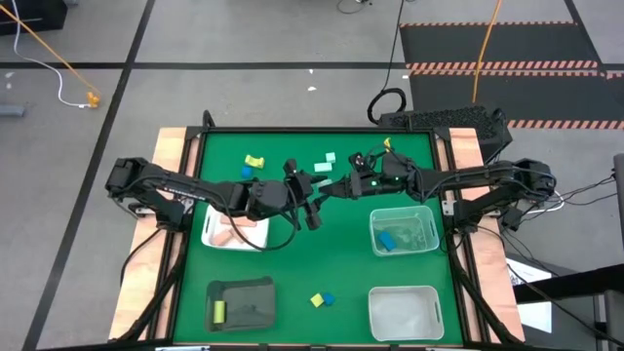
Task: Sort & place blocks by color
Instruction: Put the center light blue block into the gray bin
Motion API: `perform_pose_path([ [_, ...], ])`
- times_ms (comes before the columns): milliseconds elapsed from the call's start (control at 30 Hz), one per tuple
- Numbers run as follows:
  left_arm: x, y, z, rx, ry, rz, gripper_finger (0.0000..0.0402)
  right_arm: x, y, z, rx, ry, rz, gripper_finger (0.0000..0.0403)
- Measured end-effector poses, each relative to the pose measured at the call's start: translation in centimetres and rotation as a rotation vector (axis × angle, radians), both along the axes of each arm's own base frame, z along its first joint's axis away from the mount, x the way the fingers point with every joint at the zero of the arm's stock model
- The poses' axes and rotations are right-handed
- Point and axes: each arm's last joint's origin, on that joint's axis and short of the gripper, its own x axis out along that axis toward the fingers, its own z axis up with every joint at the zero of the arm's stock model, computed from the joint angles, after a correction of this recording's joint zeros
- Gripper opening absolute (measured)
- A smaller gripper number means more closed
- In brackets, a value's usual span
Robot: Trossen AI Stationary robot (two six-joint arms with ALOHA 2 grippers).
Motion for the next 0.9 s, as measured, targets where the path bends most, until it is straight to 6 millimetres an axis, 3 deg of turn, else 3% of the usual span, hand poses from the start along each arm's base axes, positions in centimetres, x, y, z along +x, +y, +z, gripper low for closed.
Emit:
perform_pose_path([
  [167,-0.1,-0.7,-0.1,-0.065,-0.018,-0.006,0.0310,-0.1,-0.4,0.0,-0.022,0.003,0.007,0.0156],
  [367,-0.4,-1.4,-0.7,-0.119,0.025,-0.004,0.0370,-1.2,-1.0,-0.1,-0.075,0.104,-0.014,0.0156],
  [600,-1.1,-2.0,-2.1,-0.153,0.150,0.037,0.0381,-5.0,-0.1,0.7,-0.081,0.288,0.037,0.0156],
  [900,-2.0,-2.1,-3.5,-0.211,0.279,0.091,0.0359,-9.4,5.9,1.3,0.118,0.489,0.287,0.0156],
])
